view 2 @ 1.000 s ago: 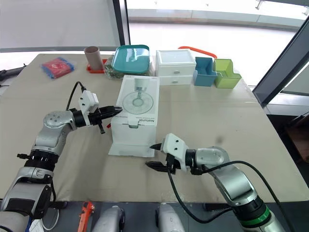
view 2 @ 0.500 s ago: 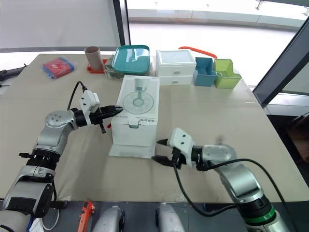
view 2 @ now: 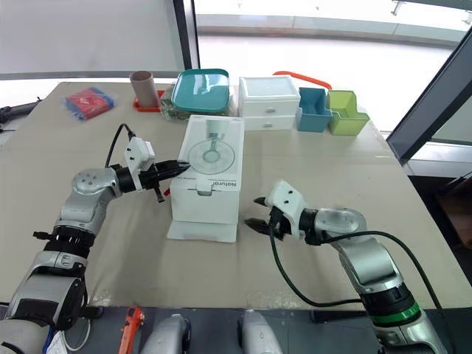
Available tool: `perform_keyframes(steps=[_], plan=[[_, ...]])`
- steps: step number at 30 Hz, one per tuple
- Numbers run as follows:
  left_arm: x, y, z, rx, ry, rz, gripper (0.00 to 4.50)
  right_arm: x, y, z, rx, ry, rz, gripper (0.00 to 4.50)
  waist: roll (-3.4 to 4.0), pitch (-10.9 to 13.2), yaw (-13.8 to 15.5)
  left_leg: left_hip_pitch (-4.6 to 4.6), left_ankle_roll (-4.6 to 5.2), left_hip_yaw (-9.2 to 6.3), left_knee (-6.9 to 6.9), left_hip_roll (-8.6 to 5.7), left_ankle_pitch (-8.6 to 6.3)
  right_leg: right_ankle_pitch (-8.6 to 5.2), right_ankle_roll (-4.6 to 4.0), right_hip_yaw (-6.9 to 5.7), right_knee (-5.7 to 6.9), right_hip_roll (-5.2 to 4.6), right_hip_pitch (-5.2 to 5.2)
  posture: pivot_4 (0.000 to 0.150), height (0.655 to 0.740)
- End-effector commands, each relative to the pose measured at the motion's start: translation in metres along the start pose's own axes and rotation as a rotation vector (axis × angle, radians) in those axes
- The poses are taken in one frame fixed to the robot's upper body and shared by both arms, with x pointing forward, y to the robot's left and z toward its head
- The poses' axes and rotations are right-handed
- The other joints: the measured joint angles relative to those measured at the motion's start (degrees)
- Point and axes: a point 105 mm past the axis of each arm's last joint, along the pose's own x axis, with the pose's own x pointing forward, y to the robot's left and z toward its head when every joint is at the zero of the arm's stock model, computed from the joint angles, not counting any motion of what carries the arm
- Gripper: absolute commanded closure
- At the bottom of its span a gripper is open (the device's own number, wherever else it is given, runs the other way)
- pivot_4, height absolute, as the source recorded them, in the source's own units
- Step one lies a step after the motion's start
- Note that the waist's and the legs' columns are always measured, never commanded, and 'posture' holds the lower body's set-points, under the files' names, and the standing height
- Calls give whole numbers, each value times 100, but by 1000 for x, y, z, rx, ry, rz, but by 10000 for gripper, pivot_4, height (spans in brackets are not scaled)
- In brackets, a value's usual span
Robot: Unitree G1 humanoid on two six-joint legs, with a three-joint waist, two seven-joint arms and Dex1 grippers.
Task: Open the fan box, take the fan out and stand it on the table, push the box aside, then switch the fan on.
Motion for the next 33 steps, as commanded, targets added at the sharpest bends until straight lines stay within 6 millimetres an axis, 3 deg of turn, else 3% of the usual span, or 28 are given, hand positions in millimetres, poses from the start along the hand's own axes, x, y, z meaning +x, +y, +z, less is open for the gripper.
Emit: perform_keyframes(steps=[1,6,15,21,28,33], plan=[[0,-4,-10,-15,37,-5,45000,13,-3,7,-65,-29,-2,14608,0,0,-1,0,0,-1,0,0,0,0,0,-1,0,0,0,1500,7400],[0,-4,-10,-14,34,4,45000,15,9,5,-95,-27,75,14608,1,0,-1,1,0,0,0,0,0,0,0,0,1,0,0,1500,7400],[-1,-3,-12,-11,40,10,45000,9,28,26,-93,-134,194,14608,1,0,-1,1,0,-2,0,1,0,0,0,-1,1,1,0,1500,7400],[-1,-3,-11,-6,39,6,45000,13,34,28,-78,-152,209,14608,1,0,-1,1,0,-3,0,1,0,0,0,-2,1,1,0,1500,7400],[-24,-1,-3,-54,65,-83,45000,8,36,30,-82,-157,215,14608,2,0,-17,1,0,-3,-2,3,0,0,-1,-1,1,3,-2,1500,7400],[-29,6,-4,-28,107,-86,45000,5,35,39,-64,-198,218,14608,2,0,-7,-1,0,-3,-1,2,0,-1,-1,-3,1,3,-2,1500,7400]])
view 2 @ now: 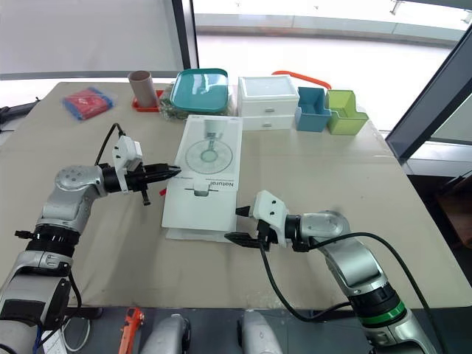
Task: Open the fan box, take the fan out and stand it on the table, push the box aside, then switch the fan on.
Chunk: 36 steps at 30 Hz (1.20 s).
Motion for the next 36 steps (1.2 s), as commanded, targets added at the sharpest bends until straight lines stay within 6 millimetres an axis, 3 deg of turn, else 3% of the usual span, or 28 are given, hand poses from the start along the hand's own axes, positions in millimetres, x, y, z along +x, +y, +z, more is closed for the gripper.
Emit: perform_keyframes(steps=[1,7,17,22,33,36], plan=[[-4,3,-5,11,46,-3,45000,-6,-2,23,-25,-82,-3,14608,0,0,-2,0,0,0,0,0,0,0,0,0,0,0,0,1500,7400],[0,1,-6,25,53,-18,45000,-9,-1,53,59,-232,15,14608,0,0,-4,1,0,-1,0,1,0,1,-1,0,2,1,0,1500,7400],[-3,2,-9,29,70,-21,45000,-11,0,68,96,-297,27,14608,0,0,-3,0,0,-4,0,1,0,0,-1,-3,2,1,1,1500,7400],[-5,-1,-12,31,79,-28,45000,-10,-18,77,142,-356,-43,14608,0,0,-6,1,0,-4,0,0,0,0,-1,-2,2,1,0,1500,7400],[-14,3,-6,42,59,27,45000,5,-28,67,147,-306,-89,14608,1,0,-15,0,0,-5,-2,2,0,0,-1,-4,3,1,-3,1500,7400],[-23,11,10,32,0,90,45000,10,-36,62,157,-284,-128,14608,1,0,-21,-3,0,-3,-2,3,0,0,-1,-2,3,1,-6,1500,7400]])
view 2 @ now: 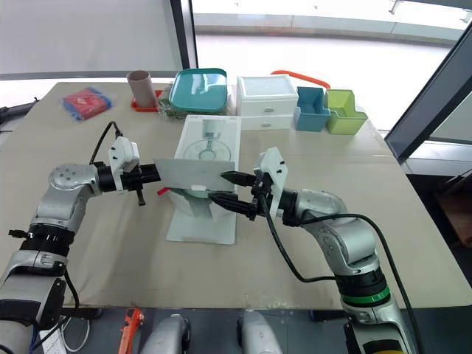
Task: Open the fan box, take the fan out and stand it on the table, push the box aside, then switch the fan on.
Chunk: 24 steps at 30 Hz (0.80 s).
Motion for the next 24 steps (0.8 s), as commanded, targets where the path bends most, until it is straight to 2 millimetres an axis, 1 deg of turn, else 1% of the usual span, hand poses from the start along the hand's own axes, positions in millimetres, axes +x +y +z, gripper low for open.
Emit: perform_keyframes(steps=[1,4,6,9,11,15,17,19,20,23,24], plan=[[-17,12,14,-29,-48,83,45000,3,-10,7,-34,-18,-52,14608,0,1,-10,0,0,0,0,1,0,0,0,0,0,0,-1,1500,7400],[-26,17,26,-72,-99,117,45000,5,-18,4,-15,-13,-96,14608,0,1,-2,-9,0,-4,1,2,0,0,0,-4,5,1,-10,1500,7400],[-30,17,26,-71,-93,126,45000,5,-18,3,-16,-10,-101,14608,0,2,8,-15,0,-10,1,2,0,0,0,-9,5,0,-12,1500,7400],[-33,12,21,-73,-60,121,45000,7,-22,6,6,-31,-117,14608,0,2,10,-16,0,-10,0,0,0,-1,0,-11,3,-3,-12,1500,7400],[-37,13,22,-63,-56,137,45000,8,-23,5,10,-26,-122,14608,1,2,9,-15,0,-10,0,0,0,0,-1,-11,4,-4,-12,1500,7400],[-48,18,37,-39,-86,162,45000,8,-21,3,19,-21,-120,14608,-1,3,11,-18,-1,-15,0,1,1,-1,-2,-19,3,-3,-12,1500,7400],[-47,16,52,-33,-126,140,45000,8,-20,1,21,-12,-119,14608,-1,3,12,-18,-1,-15,0,1,1,-1,-2,-19,3,-4,-12,1500,7400],[-41,9,66,-30,-169,93,45000,9,-18,-1,25,-7,-111,14608,-1,3,13,-18,-1,-16,0,1,1,-1,-2,-20,3,-4,-12,1500,7400],[-38,7,70,-33,-181,78,45000,9,-18,-1,24,-6,-110,14608,-1,3,13,-18,-1,-16,0,1,1,-1,-2,-20,2,-5,-11,1500,7400],[-29,-2,73,-25,-176,28,45000,8,-18,-1,17,0,-112,14608,-1,3,13,-18,-1,-15,0,0,0,-1,-2,-20,2,-4,-11,1500,7400],[-23,-6,71,-32,-178,4,45000,8,-17,-1,16,0,-112,14608,-1,3,13,-18,-1,-16,0,0,1,-1,-2,-20,2,-4,-11,1500,7400]])
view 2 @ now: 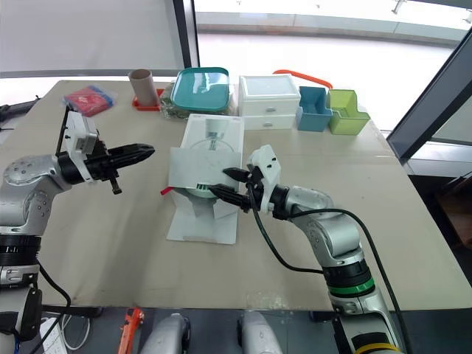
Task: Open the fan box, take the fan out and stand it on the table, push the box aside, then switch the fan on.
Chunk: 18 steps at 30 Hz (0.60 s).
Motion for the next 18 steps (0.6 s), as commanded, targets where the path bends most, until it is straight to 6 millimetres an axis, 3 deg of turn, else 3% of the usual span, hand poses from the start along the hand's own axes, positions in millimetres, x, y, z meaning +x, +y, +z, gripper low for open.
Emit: perform_keyframes(steps=[1,5,10,18], plan=[[17,-13,8,23,-27,-77,45000,-2,4,8,-28,-21,7,14608,0,0,1,0,0,0,0,0,0,0,0,0,0,0,0,1500,7400],[39,-14,-17,31,32,-99,45000,-3,4,9,-34,-25,2,14608,0,0,6,1,0,0,0,-3,0,0,0,0,0,0,2,1500,7400],[56,-8,-32,30,42,-94,45000,-4,5,10,-41,-29,0,14608,0,0,-3,0,0,0,1,-3,0,0,0,1,-1,1,-1,1500,7400],[63,-1,-49,32,75,-88,45000,-8,10,13,-60,-27,7,14608,0,0,4,0,0,0,-1,-4,0,0,-1,1,-2,1,0,1500,7400]])
